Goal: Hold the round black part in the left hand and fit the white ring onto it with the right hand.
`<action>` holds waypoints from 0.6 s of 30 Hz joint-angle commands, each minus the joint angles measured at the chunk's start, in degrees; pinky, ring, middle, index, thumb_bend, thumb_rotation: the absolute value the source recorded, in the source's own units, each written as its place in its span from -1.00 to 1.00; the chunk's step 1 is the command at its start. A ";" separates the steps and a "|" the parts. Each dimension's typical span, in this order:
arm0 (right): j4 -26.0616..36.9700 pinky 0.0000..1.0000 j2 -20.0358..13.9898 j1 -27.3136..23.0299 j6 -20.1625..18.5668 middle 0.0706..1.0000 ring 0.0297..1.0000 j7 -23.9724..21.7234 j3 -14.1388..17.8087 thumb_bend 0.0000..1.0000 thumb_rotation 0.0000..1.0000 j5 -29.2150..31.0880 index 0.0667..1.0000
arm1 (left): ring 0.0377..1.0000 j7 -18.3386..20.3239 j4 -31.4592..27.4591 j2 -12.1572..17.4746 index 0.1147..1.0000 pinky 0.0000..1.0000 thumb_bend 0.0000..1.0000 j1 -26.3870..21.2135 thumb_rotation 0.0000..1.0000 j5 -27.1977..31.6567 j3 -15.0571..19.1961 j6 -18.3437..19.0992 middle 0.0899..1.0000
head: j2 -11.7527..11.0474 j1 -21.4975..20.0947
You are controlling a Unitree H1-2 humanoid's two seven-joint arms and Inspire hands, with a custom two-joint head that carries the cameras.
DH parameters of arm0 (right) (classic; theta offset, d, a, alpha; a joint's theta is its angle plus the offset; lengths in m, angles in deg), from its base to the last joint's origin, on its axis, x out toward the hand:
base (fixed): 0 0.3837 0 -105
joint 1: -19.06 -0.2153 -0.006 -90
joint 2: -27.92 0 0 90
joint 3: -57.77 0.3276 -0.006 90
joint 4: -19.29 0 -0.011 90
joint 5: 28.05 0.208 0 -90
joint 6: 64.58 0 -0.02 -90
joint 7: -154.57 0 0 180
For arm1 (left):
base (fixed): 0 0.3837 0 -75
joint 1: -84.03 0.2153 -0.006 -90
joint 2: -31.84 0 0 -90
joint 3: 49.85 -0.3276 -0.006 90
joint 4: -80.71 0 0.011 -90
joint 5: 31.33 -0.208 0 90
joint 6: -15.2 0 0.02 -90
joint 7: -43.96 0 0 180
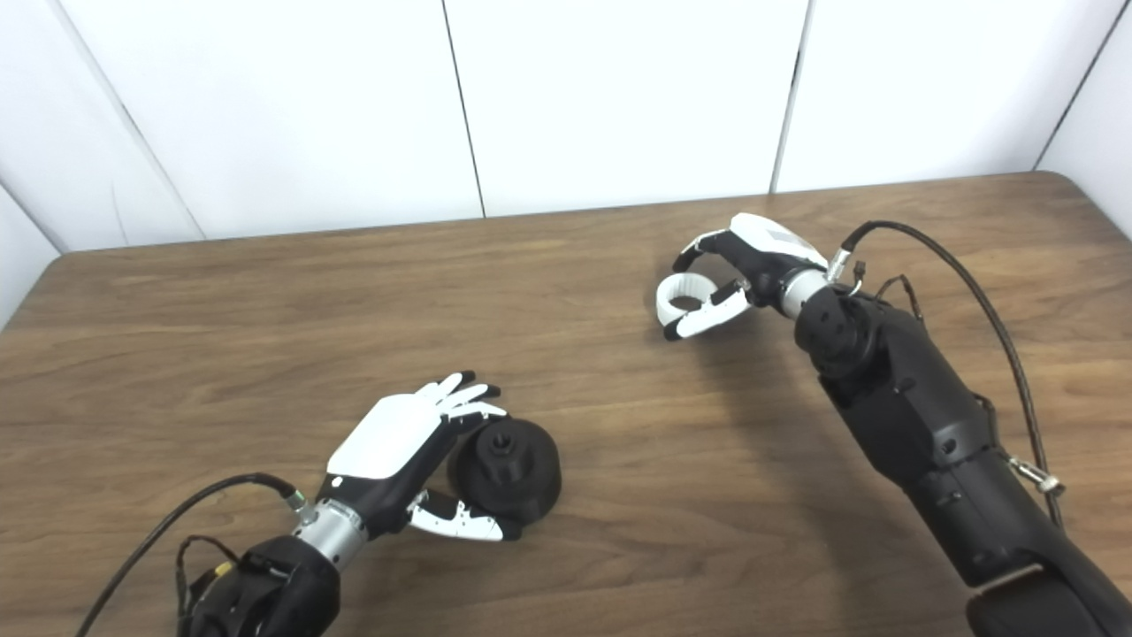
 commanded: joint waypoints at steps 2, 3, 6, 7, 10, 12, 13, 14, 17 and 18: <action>0.60 0.72 -0.15 -2.13 1.53 0.78 0.88 1.85 1.07 0.67 -0.30 -0.03 0.44 | 0.99 1.53 -0.21 1.19 0.30 0.94 0.52 0.50 -0.21 -1.26 -0.11 0.33 0.84 | 0.05 -0.04; 0.59 0.72 -0.17 -2.12 1.62 0.78 0.88 1.88 1.00 0.67 -0.30 -0.10 0.44 | 0.98 1.34 -0.11 1.22 0.30 0.93 0.52 0.52 -0.21 -1.33 -0.15 0.14 0.83 | 0.06 -0.03; 0.57 0.71 -0.19 -2.07 1.62 0.77 0.88 1.82 0.80 0.67 -0.31 -0.27 0.45 | 0.98 1.20 -0.01 1.31 0.30 0.92 0.52 0.55 -0.20 -1.57 -0.23 -0.10 0.83 | 0.07 0.01; 0.55 0.71 -0.16 -2.05 1.56 0.77 0.88 1.76 0.79 0.67 -0.31 -0.24 0.45 | 0.98 1.29 -0.06 1.29 0.30 0.93 0.52 0.58 -0.19 -1.59 -0.20 0.01 0.83 | 0.10 0.04; 0.36 0.74 -0.03 -1.98 1.64 0.76 0.89 1.85 0.81 0.66 -0.32 -0.13 0.45 | 0.98 1.51 -0.26 1.24 0.30 0.93 0.52 0.65 -0.20 -1.48 -0.05 0.32 0.83 | 0.23 -0.03; 0.22 0.74 0.12 -1.97 1.51 0.76 0.89 1.93 0.80 0.66 -0.32 -0.16 0.45 | 0.98 1.43 -0.36 1.23 0.29 0.93 0.53 0.75 -0.21 -1.27 0.09 0.33 0.83 | 0.26 0.02; 0.17 0.74 0.17 -1.97 1.46 0.76 0.89 1.95 0.80 0.67 -0.32 -0.20 0.45 | 0.98 1.37 -0.37 1.23 0.29 0.93 0.53 0.78 -0.21 -1.20 0.13 0.29 0.83 | 0.27 0.04; 0.19 0.74 0.21 -1.96 1.30 0.77 0.89 1.91 0.79 0.67 -0.32 -0.25 0.45 | 0.98 1.50 -0.48 1.22 0.29 0.93 0.53 0.82 -0.22 -1.20 0.16 0.37 0.83 | 0.30 0.07; 0.06 0.73 0.25 -1.86 1.36 0.77 0.89 2.04 0.89 0.67 -0.31 -0.20 0.45 | 0.98 1.99 -0.78 1.32 0.30 0.92 0.52 0.80 -0.21 -1.64 0.09 0.54 0.84 | 0.37 0.09; 0.03 0.73 0.25 -1.80 1.45 0.77 0.89 2.13 0.94 0.68 -0.31 -0.17 0.45 | 0.98 2.06 -0.83 1.31 0.30 0.92 0.52 0.82 -0.21 -1.72 0.12 0.58 0.84 | 0.39 0.07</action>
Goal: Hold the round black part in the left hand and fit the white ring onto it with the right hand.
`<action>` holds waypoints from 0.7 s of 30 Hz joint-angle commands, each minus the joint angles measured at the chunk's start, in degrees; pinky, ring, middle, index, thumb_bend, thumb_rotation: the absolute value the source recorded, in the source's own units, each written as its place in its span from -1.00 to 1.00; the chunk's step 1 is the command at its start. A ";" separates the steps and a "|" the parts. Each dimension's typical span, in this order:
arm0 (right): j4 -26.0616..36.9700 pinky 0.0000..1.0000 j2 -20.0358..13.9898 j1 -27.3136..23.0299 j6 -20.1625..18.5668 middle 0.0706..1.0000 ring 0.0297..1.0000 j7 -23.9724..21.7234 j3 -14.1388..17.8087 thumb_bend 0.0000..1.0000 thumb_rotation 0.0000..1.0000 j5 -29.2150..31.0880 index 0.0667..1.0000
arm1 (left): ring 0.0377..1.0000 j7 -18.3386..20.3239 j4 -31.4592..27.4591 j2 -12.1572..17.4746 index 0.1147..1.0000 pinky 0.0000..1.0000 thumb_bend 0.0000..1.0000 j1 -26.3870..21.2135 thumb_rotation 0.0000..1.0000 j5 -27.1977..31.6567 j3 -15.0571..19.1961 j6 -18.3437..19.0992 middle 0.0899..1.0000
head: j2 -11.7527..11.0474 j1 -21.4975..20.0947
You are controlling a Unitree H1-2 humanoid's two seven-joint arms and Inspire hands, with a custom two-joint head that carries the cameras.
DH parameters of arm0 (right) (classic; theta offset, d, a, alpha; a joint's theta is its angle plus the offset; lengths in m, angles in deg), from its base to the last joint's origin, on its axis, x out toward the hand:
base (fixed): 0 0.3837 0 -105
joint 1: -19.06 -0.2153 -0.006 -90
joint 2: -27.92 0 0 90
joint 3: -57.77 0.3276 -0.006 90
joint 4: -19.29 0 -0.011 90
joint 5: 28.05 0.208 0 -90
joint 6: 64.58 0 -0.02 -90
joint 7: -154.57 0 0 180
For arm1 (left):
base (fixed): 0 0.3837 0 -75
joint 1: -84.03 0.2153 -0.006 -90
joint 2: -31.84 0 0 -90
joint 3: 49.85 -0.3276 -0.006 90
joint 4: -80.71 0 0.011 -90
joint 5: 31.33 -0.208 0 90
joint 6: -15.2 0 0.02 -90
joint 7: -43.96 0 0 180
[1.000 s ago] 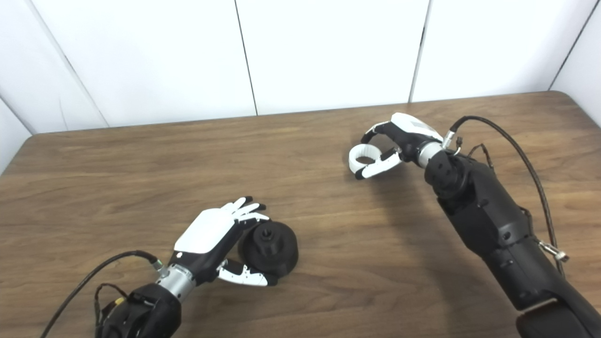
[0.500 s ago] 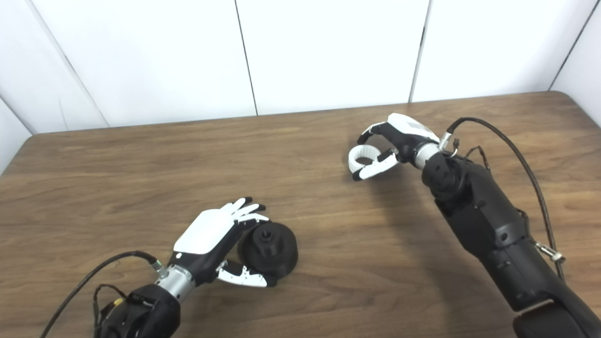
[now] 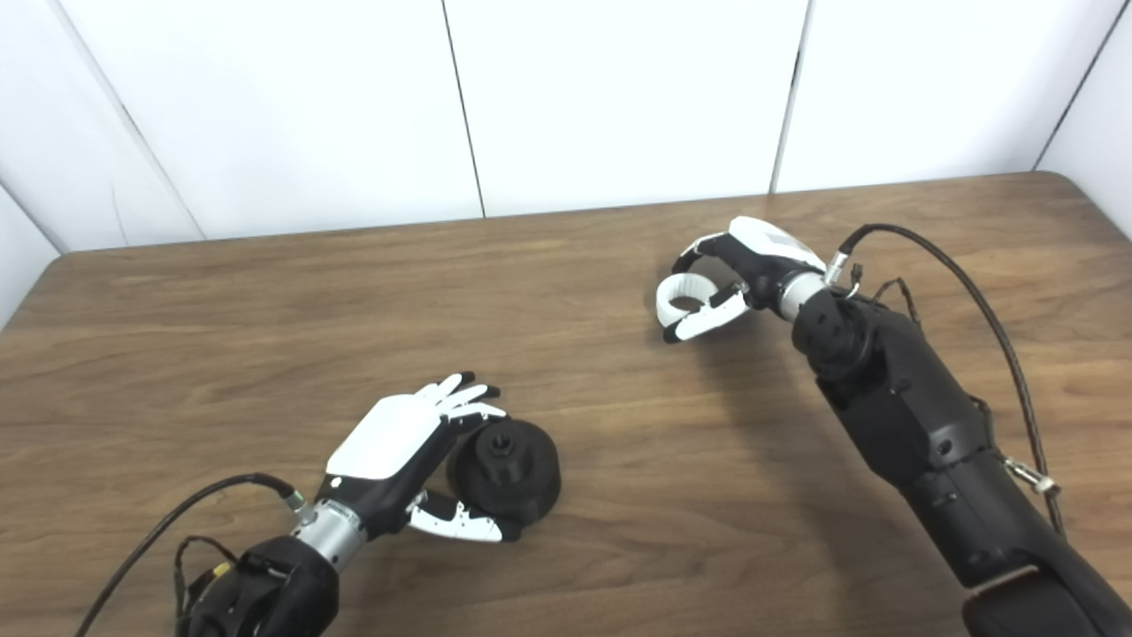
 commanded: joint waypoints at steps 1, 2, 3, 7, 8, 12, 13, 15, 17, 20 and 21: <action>0.78 0.72 -0.33 -1.94 1.47 0.77 0.89 1.72 0.98 0.67 -0.31 -0.12 0.45 | 0.98 1.50 -0.41 1.27 0.30 0.91 0.53 0.63 -0.21 -1.59 -0.03 0.56 0.84 | 0.07 -0.02; 0.82 0.72 -0.37 -1.92 1.39 0.77 0.88 1.69 0.95 0.67 -0.31 -0.15 0.45 | 0.98 1.54 -0.48 1.26 0.30 0.91 0.53 0.65 -0.21 -1.54 0.01 0.57 0.84 | 0.08 -0.02; 0.85 0.72 -0.41 -1.90 1.33 0.77 0.89 1.67 0.91 0.66 -0.31 -0.17 0.45 | 0.98 1.52 -0.51 1.26 0.30 0.91 0.53 0.67 -0.22 -1.48 0.03 0.50 0.84 | 0.08 -0.02; 0.73 0.72 -0.49 -1.79 1.35 0.78 0.89 1.79 0.86 0.66 -0.32 -0.22 0.45 | 0.98 1.72 -0.71 1.25 0.29 0.91 0.52 0.61 -0.22 -1.59 0.02 0.47 0.84 | 0.15 0.04; 0.62 0.71 -0.50 -1.74 1.48 0.78 0.89 1.87 0.89 0.66 -0.32 -0.15 0.45 | 0.98 1.73 -0.73 1.24 0.29 0.91 0.52 0.62 -0.22 -1.57 0.03 0.47 0.84 | 0.15 0.03; 0.19 0.68 -0.51 -1.53 2.04 0.78 0.88 2.32 1.00 0.67 -0.32 0.08 0.44 | 0.98 1.94 -0.84 1.31 0.30 0.91 0.53 0.68 -0.21 -1.55 0.11 0.57 0.84 | 0.19 -0.02; 0.10 0.67 -0.52 -1.48 2.25 0.77 0.87 2.48 1.02 0.68 -0.32 0.12 0.44 | 0.98 2.03 -0.90 1.32 0.30 0.91 0.53 0.70 -0.21 -1.48 0.16 0.64 0.84 | 0.19 -0.02; 0.08 0.67 -0.49 -1.40 2.23 0.77 0.87 2.56 1.09 0.67 -0.32 0.16 0.44 | 0.98 2.06 -0.94 1.27 0.30 0.91 0.53 0.79 -0.22 -1.26 0.30 0.68 0.84 | 0.17 0.08; -0.04 0.67 -0.51 -1.39 2.23 0.78 0.87 2.59 1.05 0.67 -0.32 0.09 0.44 | 0.99 2.06 -0.97 1.24 0.30 0.92 0.53 0.86 -0.23 -1.29 0.35 0.66 0.84 | 0.14 0.06; -0.38 0.68 -0.62 -1.34 2.42 0.78 0.88 2.72 1.08 0.65 -0.33 0.10 0.44 | 0.99 2.02 -1.02 1.30 0.30 0.92 0.52 0.91 -0.22 -1.39 0.34 0.48 0.84 | 0.18 0.08; -0.42 0.68 -0.64 -1.30 2.45 0.78 0.88 2.79 1.14 0.64 -0.34 0.13 0.44 | 0.99 2.12 -1.08 1.29 0.30 0.91 0.52 0.89 -0.22 -1.45 0.34 0.55 0.84 | 0.18 0.08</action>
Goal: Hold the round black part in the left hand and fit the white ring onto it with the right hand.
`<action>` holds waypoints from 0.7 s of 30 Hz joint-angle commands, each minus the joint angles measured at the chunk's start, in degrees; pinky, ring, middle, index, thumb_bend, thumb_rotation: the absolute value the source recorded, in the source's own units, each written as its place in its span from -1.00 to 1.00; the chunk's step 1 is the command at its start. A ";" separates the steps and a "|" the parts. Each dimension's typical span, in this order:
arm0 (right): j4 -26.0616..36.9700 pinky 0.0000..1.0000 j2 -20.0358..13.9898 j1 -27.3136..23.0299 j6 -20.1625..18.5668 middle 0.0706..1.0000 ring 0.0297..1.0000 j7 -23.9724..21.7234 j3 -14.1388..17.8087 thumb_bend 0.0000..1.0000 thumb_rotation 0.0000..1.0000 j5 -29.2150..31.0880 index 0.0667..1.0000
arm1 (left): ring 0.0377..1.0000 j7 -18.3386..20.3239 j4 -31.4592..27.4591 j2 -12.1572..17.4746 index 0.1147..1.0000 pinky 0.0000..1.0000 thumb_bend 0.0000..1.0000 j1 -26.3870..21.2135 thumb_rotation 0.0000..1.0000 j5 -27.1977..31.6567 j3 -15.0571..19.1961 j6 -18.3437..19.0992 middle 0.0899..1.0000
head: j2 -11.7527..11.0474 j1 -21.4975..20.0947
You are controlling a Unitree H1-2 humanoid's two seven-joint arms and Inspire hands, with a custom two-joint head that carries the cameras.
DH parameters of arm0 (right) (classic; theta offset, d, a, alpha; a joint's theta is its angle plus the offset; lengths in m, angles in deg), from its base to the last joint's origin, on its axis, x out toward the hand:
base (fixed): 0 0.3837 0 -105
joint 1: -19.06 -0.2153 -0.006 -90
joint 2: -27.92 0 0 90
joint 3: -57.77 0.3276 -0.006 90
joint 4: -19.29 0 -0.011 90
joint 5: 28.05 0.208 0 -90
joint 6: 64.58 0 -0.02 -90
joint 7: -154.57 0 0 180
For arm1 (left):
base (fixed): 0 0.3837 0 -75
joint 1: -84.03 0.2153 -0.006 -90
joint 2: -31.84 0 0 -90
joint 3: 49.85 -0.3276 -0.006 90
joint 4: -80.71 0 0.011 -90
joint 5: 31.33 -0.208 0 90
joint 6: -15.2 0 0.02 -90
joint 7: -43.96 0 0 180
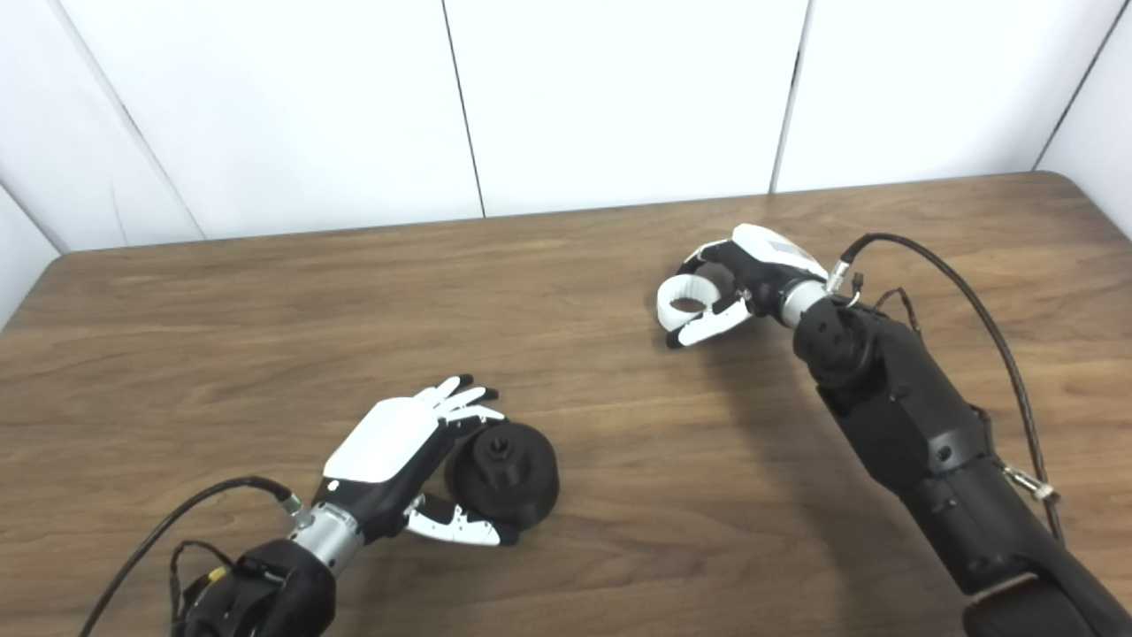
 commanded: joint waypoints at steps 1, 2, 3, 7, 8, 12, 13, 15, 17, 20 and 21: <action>0.66 0.69 -0.66 -1.95 1.70 0.78 0.88 1.66 1.14 0.64 -0.35 0.09 0.44 | 0.99 1.65 -0.55 1.28 0.30 0.92 0.52 0.34 -0.21 -1.39 0.00 0.48 0.84 | 0.07 -0.06; 0.70 0.69 -0.69 -1.88 1.76 0.77 0.88 1.75 1.23 0.63 -0.36 0.10 0.43 | 0.99 1.57 -0.54 1.27 0.30 0.91 0.52 0.35 -0.22 -1.25 0.06 0.43 0.84 | 0.07 -0.06; 0.82 0.68 -0.70 -1.83 1.67 0.77 0.87 1.75 1.32 0.63 -0.37 0.09 0.43 | 0.98 1.55 -0.53 1.29 0.29 0.91 0.52 0.34 -0.22 -1.21 0.09 0.39 0.84 | 0.12 -0.09; 0.93 0.69 -0.72 -1.56 1.88 0.77 0.88 1.69 1.69 0.62 -0.37 0.46 0.43 | 0.99 1.57 -0.34 1.46 0.30 0.93 0.52 0.25 -0.22 -0.91 0.17 0.14 0.84 | 0.11 -0.30; 0.91 0.69 -0.71 -1.51 1.95 0.77 0.88 1.72 1.74 0.62 -0.36 0.50 0.43 | 0.99 1.58 -0.29 1.49 0.30 0.93 0.52 0.23 -0.21 -0.90 0.17 0.08 0.85 | 0.11 -0.31; 0.86 0.69 -0.67 -1.39 1.83 0.77 0.88 1.72 1.73 0.60 -0.36 0.11 0.43 | 0.99 1.62 -0.16 1.44 0.31 0.93 0.52 0.14 -0.21 -0.86 0.18 0.07 0.85 | 0.03 -0.32; 0.83 0.68 -0.62 -1.37 1.86 0.77 0.88 1.78 1.74 0.59 -0.37 0.05 0.42 | 0.99 1.54 -0.12 1.46 0.31 0.93 0.52 0.13 -0.21 -0.86 0.18 -0.02 0.85 | 0.03 -0.30; 0.73 0.68 -0.50 -1.32 2.05 0.77 0.87 2.04 1.85 0.58 -0.39 0.07 0.40 | 0.99 1.29 0.01 1.42 0.30 0.93 0.53 0.13 -0.23 -0.83 0.24 -0.13 0.84 | 0.00 -0.29; 0.76 0.68 -0.30 -1.15 2.44 0.76 0.87 2.47 2.21 0.57 -0.41 0.50 0.36 | 0.98 0.91 0.18 1.45 0.30 0.92 0.53 0.11 -0.24 -0.83 0.25 -0.46 0.84 | -0.03 -0.33; 0.52 0.69 -0.05 -0.98 3.12 0.75 0.87 2.97 2.70 0.56 -0.44 0.96 0.32 | 0.98 0.94 0.24 1.51 0.30 0.92 0.53 0.06 -0.23 -0.75 0.25 -0.65 0.84 | -0.07 -0.32; 0.53 0.69 -0.01 -0.94 3.14 0.75 0.87 3.02 2.76 0.55 -0.45 0.97 0.32 | 0.98 1.01 0.25 1.52 0.30 0.92 0.53 0.03 -0.22 -0.77 0.24 -0.62 0.84 | -0.06 -0.33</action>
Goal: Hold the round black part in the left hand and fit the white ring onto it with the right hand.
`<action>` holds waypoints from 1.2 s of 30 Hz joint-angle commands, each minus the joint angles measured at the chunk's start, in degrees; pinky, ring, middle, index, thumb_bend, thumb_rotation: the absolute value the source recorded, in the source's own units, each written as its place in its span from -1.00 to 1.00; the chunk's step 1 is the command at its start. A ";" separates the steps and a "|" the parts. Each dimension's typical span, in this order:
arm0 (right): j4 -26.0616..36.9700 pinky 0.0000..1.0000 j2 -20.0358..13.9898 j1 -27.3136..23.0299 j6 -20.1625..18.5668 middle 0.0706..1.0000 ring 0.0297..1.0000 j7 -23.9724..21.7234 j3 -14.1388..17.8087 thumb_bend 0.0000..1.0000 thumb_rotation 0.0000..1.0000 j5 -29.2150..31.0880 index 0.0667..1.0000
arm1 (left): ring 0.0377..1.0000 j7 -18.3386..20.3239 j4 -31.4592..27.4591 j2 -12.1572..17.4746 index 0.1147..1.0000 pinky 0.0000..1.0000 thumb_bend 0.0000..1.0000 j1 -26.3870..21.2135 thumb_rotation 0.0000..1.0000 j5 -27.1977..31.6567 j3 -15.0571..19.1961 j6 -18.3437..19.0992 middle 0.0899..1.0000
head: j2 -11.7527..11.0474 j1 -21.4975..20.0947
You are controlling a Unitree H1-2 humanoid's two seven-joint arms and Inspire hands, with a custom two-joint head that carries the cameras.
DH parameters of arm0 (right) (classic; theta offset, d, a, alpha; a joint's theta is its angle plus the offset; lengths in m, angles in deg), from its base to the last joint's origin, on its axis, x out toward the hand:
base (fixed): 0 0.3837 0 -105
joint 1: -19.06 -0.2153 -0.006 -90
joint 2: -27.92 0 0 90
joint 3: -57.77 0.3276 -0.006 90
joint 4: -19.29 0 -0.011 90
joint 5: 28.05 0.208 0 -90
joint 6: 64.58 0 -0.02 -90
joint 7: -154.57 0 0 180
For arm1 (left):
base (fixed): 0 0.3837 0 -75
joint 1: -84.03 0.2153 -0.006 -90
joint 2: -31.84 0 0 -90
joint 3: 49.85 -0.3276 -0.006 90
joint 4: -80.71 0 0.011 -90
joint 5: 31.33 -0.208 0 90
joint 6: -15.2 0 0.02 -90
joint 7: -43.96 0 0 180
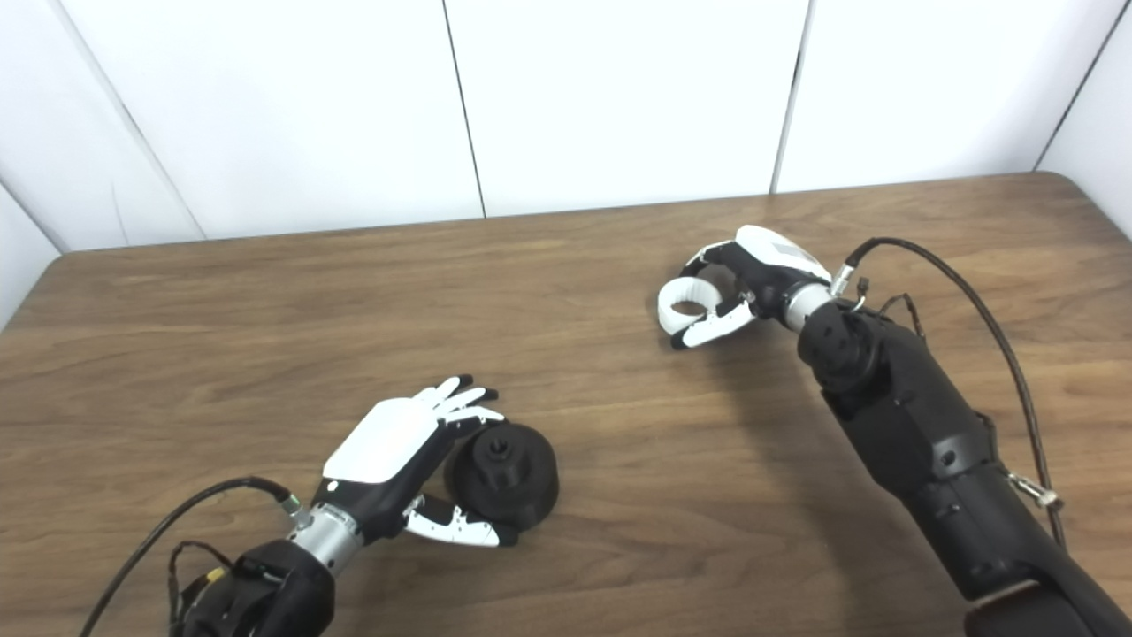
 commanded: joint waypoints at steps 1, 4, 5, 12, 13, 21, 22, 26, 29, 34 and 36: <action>0.71 0.70 -0.43 -2.10 1.60 0.75 0.87 1.50 1.12 0.55 -0.45 0.33 0.31 | 0.99 1.00 0.27 1.42 0.30 0.93 0.53 -0.01 -0.21 -0.92 0.08 -0.19 0.84 | 0.02 -0.07; 0.75 0.69 -0.49 -2.05 1.84 0.75 0.87 1.76 1.16 0.54 -0.46 0.57 0.29 | 0.99 1.20 0.13 1.33 0.30 0.93 0.53 -0.12 -0.22 -0.96 0.07 0.02 0.84 | 0.06 -0.04; 0.68 0.69 -0.50 -2.05 1.98 0.75 0.87 1.87 1.18 0.54 -0.46 0.66 0.29 | 0.99 1.25 0.06 1.29 0.30 0.93 0.52 -0.13 -0.22 -0.96 0.07 0.08 0.85 | 0.08 -0.06; 0.64 0.69 -0.41 -2.02 1.72 0.74 0.87 2.09 1.11 0.54 -0.47 0.64 0.27 | 0.99 1.56 -0.08 1.20 0.31 0.93 0.53 -0.14 -0.24 -1.03 0.01 0.44 0.85 | 0.02 0.02; 0.65 0.68 -0.39 -2.00 1.75 0.74 0.86 2.10 1.13 0.54 -0.47 0.70 0.26 | 0.99 1.59 -0.12 1.19 0.31 0.93 0.53 -0.11 -0.24 -1.01 0.04 0.51 0.85 | 0.05 0.07; 0.88 0.64 -0.28 -1.84 2.03 0.74 0.85 2.44 1.19 0.54 -0.51 1.01 0.24 | 0.98 1.27 -0.10 1.16 0.30 0.91 0.53 -0.11 -0.25 -1.11 0.00 0.33 0.84 | 0.09 0.02; 0.88 0.64 -0.29 -1.86 1.98 0.74 0.85 2.41 1.17 0.54 -0.51 0.98 0.24 | 0.98 1.30 -0.08 1.13 0.30 0.92 0.53 -0.13 -0.25 -1.13 0.01 0.38 0.84 | 0.09 0.03; 0.93 0.62 -0.32 -1.75 2.47 0.73 0.84 2.65 1.26 0.54 -0.52 1.20 0.24 | 0.98 1.46 -0.25 1.01 0.30 0.91 0.53 -0.12 -0.25 -1.13 0.05 0.63 0.84 | 0.16 -0.01; 1.12 0.62 -0.26 -1.59 2.55 0.73 0.84 2.79 1.38 0.53 -0.53 1.32 0.23 | 0.99 1.63 -0.32 1.04 0.31 0.92 0.52 -0.11 -0.24 -1.26 -0.03 0.71 0.85 | 0.16 -0.03; 1.54 0.62 -0.09 -1.34 2.85 0.73 0.85 3.06 1.99 0.54 -0.57 1.79 0.20 | 0.98 1.21 -0.03 0.98 0.29 0.91 0.52 0.00 -0.23 -1.37 -0.11 0.51 0.84 | 0.20 -0.01; 1.87 0.62 -0.15 -1.31 2.70 0.73 0.85 3.00 2.02 0.53 -0.57 1.76 0.20 | 0.98 1.13 0.00 0.95 0.29 0.91 0.52 0.05 -0.24 -1.45 -0.11 0.53 0.84 | 0.20 -0.01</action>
